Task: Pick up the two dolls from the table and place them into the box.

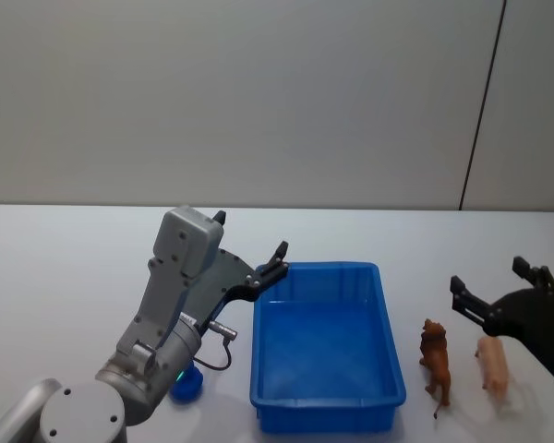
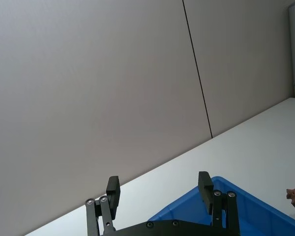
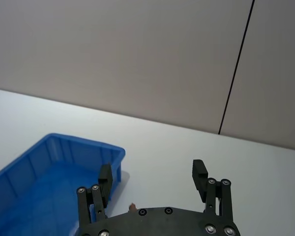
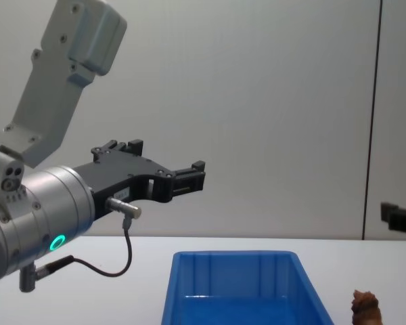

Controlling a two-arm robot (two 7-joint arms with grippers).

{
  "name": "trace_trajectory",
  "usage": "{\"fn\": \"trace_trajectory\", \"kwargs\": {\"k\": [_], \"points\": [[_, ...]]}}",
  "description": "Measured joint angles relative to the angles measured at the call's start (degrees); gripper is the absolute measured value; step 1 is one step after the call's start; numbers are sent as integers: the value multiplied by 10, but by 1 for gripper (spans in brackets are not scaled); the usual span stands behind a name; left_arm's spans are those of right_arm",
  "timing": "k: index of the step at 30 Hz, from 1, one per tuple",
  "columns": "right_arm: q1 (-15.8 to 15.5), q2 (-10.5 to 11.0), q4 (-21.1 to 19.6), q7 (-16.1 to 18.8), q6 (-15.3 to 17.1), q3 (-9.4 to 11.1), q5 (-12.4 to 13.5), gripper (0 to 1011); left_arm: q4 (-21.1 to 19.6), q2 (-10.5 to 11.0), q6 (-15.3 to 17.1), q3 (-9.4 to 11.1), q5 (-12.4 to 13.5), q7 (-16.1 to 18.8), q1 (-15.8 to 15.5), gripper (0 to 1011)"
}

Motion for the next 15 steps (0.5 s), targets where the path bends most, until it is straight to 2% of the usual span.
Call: {"fn": "trace_trajectory", "kwargs": {"k": [15], "points": [[15,4,38,9,76,7,3,1001,0,0,0,0,0,0,0,1002]]}}
